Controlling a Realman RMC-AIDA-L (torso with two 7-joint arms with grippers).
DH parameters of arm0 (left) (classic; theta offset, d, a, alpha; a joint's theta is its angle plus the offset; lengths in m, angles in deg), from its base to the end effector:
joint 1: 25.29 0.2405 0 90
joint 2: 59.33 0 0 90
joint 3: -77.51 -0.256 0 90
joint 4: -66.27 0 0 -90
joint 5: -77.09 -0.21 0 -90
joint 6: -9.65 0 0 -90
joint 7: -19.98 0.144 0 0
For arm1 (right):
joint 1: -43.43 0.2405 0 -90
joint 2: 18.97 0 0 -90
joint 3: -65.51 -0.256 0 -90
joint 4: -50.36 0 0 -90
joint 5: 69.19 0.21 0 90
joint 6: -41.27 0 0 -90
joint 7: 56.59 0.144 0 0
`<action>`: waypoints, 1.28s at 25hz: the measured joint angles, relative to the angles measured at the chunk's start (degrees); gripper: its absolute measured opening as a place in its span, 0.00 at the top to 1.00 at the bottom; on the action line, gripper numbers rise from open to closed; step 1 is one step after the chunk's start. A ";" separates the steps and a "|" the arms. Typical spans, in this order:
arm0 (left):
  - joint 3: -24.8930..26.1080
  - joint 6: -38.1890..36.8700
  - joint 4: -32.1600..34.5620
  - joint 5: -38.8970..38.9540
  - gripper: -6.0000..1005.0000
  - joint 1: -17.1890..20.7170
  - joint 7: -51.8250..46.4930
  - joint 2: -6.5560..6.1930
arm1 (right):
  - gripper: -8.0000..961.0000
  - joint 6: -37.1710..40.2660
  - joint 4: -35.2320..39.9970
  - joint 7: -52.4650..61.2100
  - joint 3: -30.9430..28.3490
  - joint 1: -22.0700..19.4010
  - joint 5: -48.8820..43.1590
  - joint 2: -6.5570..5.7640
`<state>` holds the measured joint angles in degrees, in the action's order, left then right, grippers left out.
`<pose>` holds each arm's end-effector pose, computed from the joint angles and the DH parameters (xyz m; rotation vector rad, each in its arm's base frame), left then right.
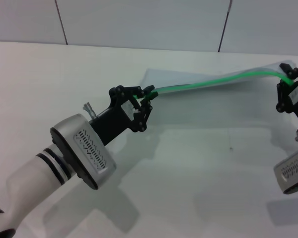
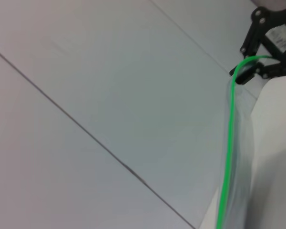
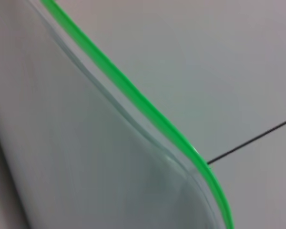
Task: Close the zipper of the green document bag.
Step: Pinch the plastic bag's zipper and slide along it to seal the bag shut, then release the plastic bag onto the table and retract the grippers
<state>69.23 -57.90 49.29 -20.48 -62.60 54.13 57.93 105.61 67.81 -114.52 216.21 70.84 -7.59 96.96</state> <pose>-0.2448 0.3336 -0.0902 -2.0341 0.4295 -0.3649 0.2936 0.3419 -0.0370 -1.6998 -0.4951 -0.0456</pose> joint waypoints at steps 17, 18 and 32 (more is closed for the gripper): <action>1.52 -0.82 -0.19 3.51 0.77 -0.41 0.76 0.12 | 0.91 4.57 -0.62 -0.20 -4.85 -1.36 0.15 0.43; 2.26 -1.48 -0.41 3.52 0.77 -0.42 0.58 0.15 | 0.91 5.20 -0.56 -0.13 -5.33 -1.49 0.21 0.43; 6.14 -17.80 0.33 7.18 0.52 2.97 -14.69 -0.13 | 0.56 25.42 -1.24 20.45 -3.60 -5.11 -1.28 0.18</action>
<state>75.37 -75.71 49.61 -13.30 -59.62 39.43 57.80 131.03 66.57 -94.06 212.62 65.73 -8.87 97.14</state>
